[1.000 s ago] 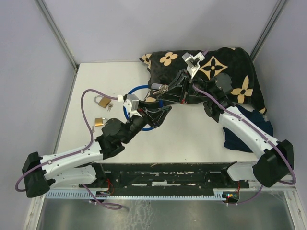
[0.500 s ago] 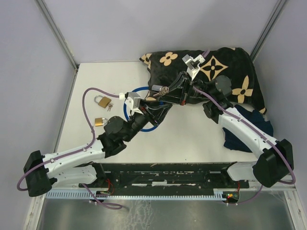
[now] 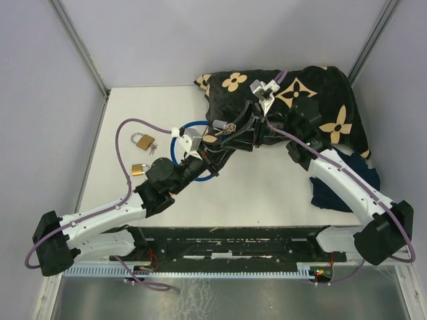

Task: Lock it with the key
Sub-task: Lock the lock.

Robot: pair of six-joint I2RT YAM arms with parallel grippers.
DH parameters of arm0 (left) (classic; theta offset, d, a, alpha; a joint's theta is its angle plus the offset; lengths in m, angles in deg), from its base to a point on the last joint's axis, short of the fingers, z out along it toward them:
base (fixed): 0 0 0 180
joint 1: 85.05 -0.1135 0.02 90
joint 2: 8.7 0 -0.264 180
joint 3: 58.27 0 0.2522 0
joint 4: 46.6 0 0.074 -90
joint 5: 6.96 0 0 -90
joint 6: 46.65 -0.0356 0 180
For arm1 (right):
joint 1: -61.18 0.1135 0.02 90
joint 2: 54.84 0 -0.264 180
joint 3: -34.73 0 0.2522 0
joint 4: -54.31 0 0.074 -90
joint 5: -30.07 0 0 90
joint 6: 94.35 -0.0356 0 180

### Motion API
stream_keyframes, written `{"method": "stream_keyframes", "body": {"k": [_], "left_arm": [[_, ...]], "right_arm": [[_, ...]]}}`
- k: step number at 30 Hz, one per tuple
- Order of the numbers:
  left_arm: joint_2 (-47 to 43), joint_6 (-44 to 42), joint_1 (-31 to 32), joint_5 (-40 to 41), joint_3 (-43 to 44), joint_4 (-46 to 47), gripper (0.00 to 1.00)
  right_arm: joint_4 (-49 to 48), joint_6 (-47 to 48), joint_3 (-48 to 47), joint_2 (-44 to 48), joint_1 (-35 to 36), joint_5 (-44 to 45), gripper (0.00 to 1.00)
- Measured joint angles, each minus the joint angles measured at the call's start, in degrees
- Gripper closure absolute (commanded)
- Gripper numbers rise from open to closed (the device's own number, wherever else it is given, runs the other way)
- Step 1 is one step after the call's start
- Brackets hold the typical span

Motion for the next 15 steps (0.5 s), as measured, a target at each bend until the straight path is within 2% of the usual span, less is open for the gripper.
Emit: {"method": "stream_keyframes", "body": {"k": [1,4,7,9,12,15], "left_arm": [[-0.17,-1.81,-0.13,0.2,0.0,-1.33,0.97],[-1.55,-7.56,-0.24,1.05,-0.02,-6.01,0.97],[-3.89,-13.31,-0.26,1.27,-0.02,-10.69,0.97],[-5.42,-16.59,-0.26,1.03,-0.13,-13.11,0.97],[-7.32,-20.17,-0.26,0.35,-1.92,-14.01,0.97],[-7.72,-22.18,-0.26,-0.68,-4.42,-14.51,0.97]], "right_arm": [[5.88,4.79,-1.31,0.42,-0.2,-0.42,0.38],[31.85,25.79,-9.11,1.77,-0.87,0.61,0.26],[54.07,45.57,-14.75,4.66,-1.95,3.78,0.2],[66.45,56.22,-16.87,7.04,-2.71,6.19,0.19],[79.23,64.63,-18.97,9.27,-3.54,9.31,0.2],[88.0,66.23,-24.17,8.5,-4.24,11.32,0.21]]}}
